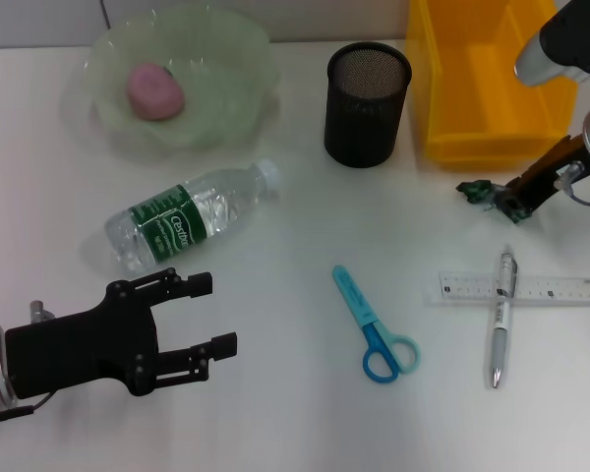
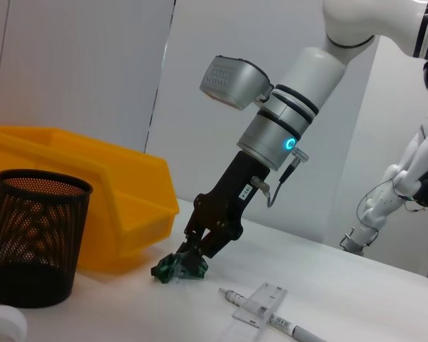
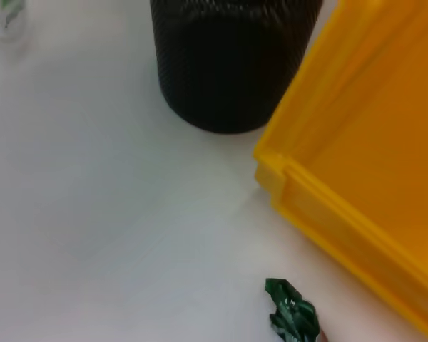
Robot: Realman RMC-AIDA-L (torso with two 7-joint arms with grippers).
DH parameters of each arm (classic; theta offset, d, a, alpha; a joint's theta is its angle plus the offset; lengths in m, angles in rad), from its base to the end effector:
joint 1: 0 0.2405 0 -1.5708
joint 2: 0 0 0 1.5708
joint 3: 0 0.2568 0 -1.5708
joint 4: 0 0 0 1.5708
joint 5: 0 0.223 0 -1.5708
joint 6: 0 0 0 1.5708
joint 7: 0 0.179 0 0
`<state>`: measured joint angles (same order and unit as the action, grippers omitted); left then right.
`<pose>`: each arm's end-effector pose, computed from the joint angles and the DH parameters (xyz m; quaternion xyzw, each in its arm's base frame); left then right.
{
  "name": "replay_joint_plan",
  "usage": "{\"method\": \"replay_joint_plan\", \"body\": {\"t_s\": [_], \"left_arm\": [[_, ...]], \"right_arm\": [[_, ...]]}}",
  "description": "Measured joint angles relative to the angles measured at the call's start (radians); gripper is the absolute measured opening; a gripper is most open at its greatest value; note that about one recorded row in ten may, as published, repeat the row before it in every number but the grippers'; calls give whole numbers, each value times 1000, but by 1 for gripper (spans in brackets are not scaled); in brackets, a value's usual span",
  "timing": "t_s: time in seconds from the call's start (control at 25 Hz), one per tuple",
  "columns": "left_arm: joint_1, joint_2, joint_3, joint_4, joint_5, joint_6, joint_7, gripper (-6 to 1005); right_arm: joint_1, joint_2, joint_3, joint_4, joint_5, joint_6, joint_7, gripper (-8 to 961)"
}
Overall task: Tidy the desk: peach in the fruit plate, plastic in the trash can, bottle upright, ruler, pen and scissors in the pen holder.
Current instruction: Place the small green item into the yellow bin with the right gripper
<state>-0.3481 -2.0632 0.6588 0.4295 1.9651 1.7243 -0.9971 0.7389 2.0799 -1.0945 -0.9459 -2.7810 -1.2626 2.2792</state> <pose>-0.2978 0.2583 -0.0528 -0.9276 -0.1805 -0.3098 0.1049 0.2592 0.4316 -0.0209 -0.8999 0.3087 -0.1881 0.2440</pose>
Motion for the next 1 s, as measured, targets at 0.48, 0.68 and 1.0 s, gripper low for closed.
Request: {"method": "replay_joint_plan", "body": {"t_s": [0.48,0.68,1.0], "left_arm": [[1,0,-1,1,0,0,0,800],[1,0,-1,1,0,0,0,801],[1,0,-1,1,0,3,0,801]], "right_arm": [[-85,-2,124,-464,179,-339,33,113],[-93,-2,210,-516,208,-260,50,76],[-13,-10,209,-217,207,42,42,79]]}}
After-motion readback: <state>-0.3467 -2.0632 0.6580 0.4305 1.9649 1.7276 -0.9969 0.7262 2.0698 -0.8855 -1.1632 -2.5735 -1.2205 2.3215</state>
